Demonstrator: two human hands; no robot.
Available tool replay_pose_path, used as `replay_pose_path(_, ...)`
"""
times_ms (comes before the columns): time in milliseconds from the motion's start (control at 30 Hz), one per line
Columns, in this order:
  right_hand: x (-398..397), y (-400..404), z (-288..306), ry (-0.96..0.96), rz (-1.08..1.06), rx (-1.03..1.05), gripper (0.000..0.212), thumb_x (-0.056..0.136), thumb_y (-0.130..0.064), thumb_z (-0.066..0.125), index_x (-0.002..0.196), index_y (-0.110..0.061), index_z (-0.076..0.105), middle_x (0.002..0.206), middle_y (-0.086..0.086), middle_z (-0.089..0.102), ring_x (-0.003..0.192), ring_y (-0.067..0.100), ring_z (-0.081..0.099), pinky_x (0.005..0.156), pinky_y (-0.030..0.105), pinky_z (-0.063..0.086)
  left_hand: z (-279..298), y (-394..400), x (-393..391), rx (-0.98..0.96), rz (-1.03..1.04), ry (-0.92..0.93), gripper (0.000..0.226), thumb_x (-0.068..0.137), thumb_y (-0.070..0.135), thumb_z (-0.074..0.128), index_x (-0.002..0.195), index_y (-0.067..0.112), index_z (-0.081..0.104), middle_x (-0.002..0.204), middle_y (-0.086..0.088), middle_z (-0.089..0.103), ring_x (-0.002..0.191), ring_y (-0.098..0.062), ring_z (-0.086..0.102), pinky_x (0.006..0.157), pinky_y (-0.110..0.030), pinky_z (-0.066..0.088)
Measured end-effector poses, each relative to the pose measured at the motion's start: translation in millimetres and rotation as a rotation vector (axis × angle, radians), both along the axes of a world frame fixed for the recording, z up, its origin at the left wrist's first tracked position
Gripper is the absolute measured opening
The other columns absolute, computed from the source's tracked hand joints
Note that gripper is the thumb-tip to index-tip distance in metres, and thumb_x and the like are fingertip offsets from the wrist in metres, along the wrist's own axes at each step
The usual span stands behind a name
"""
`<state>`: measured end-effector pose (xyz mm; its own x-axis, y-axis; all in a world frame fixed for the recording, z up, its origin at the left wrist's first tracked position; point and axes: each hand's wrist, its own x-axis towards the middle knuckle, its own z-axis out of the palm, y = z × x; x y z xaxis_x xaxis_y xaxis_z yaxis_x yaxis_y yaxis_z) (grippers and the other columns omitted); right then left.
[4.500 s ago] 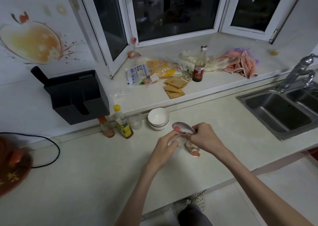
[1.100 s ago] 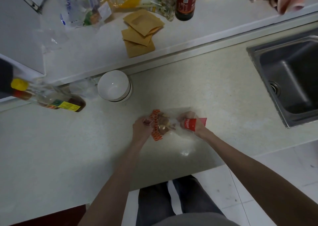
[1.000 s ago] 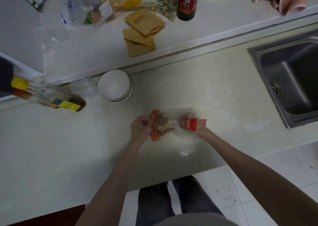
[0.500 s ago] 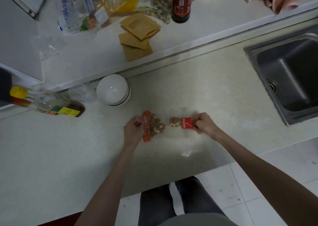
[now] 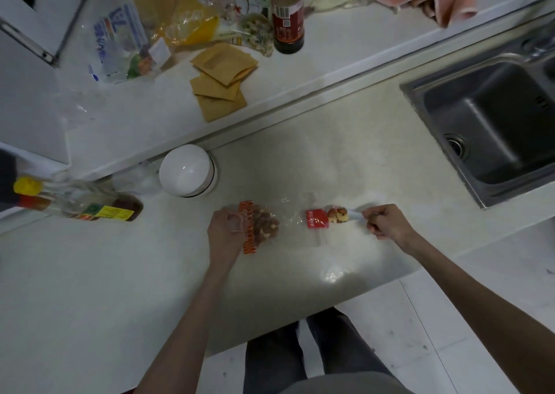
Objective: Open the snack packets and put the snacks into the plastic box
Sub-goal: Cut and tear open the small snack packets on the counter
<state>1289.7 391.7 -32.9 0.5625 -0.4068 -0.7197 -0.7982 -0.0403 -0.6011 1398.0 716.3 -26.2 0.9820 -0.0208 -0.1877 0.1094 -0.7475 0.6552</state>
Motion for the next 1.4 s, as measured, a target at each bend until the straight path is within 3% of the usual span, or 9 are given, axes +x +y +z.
replay_pose_path(167, -6.8, -6.7, 2.6, -0.006, 0.002, -0.005, 0.022, 0.091, 0.004, 0.045, 0.097, 0.003, 0.067, 0.057, 0.012, 0.052, 0.046, 0.018, 0.039, 0.043, 0.022, 0.031, 8.1, -17.4, -11.7, -0.064, -0.019, 0.017, 0.014, 0.080, 0.006, 0.071, 0.092, 0.009, 0.064, 0.092, -0.005, 0.070, 0.084, -0.019, 0.065, 0.074, -0.027, 0.051)
replay_pose_path(267, -10.2, -9.9, 6.8, -0.033, 0.022, -0.012, 0.022, 0.091, 0.002, 0.047, 0.097, 0.004, 0.068, 0.056, 0.011, 0.053, 0.046, 0.016, 0.041, 0.042, 0.022, 0.033, 12.8, -29.2, -21.5, -0.169, -0.035, 0.050, 0.018, 0.081, 0.003, 0.067, 0.091, 0.018, 0.064, 0.075, 0.016, 0.070, 0.072, 0.002, 0.066, 0.059, -0.004, 0.045)
replay_pose_path(433, -9.7, -8.0, 23.8, -0.035, 0.047, -0.022, 0.021, 0.092, 0.000, 0.048, 0.099, 0.006, 0.068, 0.056, 0.011, 0.053, 0.047, 0.017, 0.041, 0.045, 0.024, 0.033, 18.3, -40.6, -31.1, -0.217, -0.116, 0.067, 0.025, 0.078, 0.000, 0.070, 0.092, 0.017, 0.057, 0.084, -0.003, 0.069, 0.080, -0.023, 0.068, 0.073, -0.034, 0.055)
replay_pose_path(633, 9.4, 11.4, 91.5, -0.134, 0.201, 0.008, 0.021, 0.092, -0.009, 0.053, 0.085, -0.004, 0.072, 0.051, 0.008, 0.049, 0.043, 0.014, 0.035, 0.042, 0.021, 0.030, 32.5, -60.6, -35.1, -0.166, -0.256, -0.057, 0.041, 0.067, 0.010, 0.085, 0.080, 0.028, 0.050, 0.067, 0.019, 0.052, 0.063, 0.002, 0.052, 0.065, -0.010, 0.041)
replay_pose_path(767, 28.0, 33.0, 148.8, -0.213, 0.351, -0.015, 0.021, 0.091, -0.015, 0.056, 0.081, -0.009, 0.074, 0.047, 0.006, 0.046, 0.039, 0.011, 0.034, 0.037, 0.018, 0.029, 51.3, -65.0, -35.2, -0.092, -0.323, -0.096, 0.044, 0.065, 0.028, 0.088, 0.083, 0.032, 0.048, 0.069, 0.021, 0.052, 0.069, -0.008, 0.060, 0.065, -0.020, 0.045)
replay_pose_path(900, 43.4, 53.5, 186.8, -0.216, 0.457, -0.115, 0.022, 0.090, -0.013, 0.056, 0.079, -0.002, 0.072, 0.047, 0.008, 0.048, 0.035, 0.010, 0.035, 0.035, 0.017, 0.030, 73.1, -67.4, -32.3, -0.106, -0.311, -0.195, 0.039, 0.066, 0.036, 0.086, 0.083, 0.027, 0.053, 0.071, 0.019, 0.055, 0.066, -0.006, 0.058, 0.062, -0.010, 0.035)
replay_pose_path(1067, 56.0, 73.4, 215.7, -0.201, 0.541, -0.240, 0.023, 0.087, -0.010, 0.055, 0.074, -0.013, 0.073, 0.040, -0.003, 0.050, 0.030, 0.005, 0.037, 0.034, 0.016, 0.031, 92.9, -67.1, -28.8, -0.046, -0.276, -0.186, 0.031, 0.070, 0.018, 0.079, 0.090, 0.023, 0.056, 0.081, 0.003, 0.064, 0.075, -0.019, 0.062, 0.071, -0.037, 0.051)
replay_pose_path(1267, 73.6, 93.0, 239.2, -0.237, 0.743, -0.494, 0.020, 0.087, -0.014, 0.056, 0.089, -0.009, 0.075, 0.050, -0.007, 0.049, 0.039, 0.005, 0.043, 0.030, 0.006, 0.025, 111.3, -64.5, -26.7, 0.057, -0.255, -0.333, 0.029, 0.068, 0.020, 0.077, 0.086, 0.026, 0.055, 0.078, 0.009, 0.061, 0.077, -0.015, 0.058, 0.067, -0.022, 0.035)
replay_pose_path(1400, 80.2, 100.6, 249.8, -0.253, 0.825, -0.593, 0.024, 0.087, -0.016, 0.053, 0.081, -0.005, 0.073, 0.059, 0.004, 0.056, 0.042, 0.011, 0.045, 0.035, 0.016, 0.032, 119.8, -66.8, -25.2, -0.035, -0.245, -0.235, 0.033, 0.072, 0.044, 0.075, 0.088, 0.029, 0.051, 0.083, 0.009, 0.062, 0.079, -0.015, 0.057, 0.067, -0.026, 0.040)
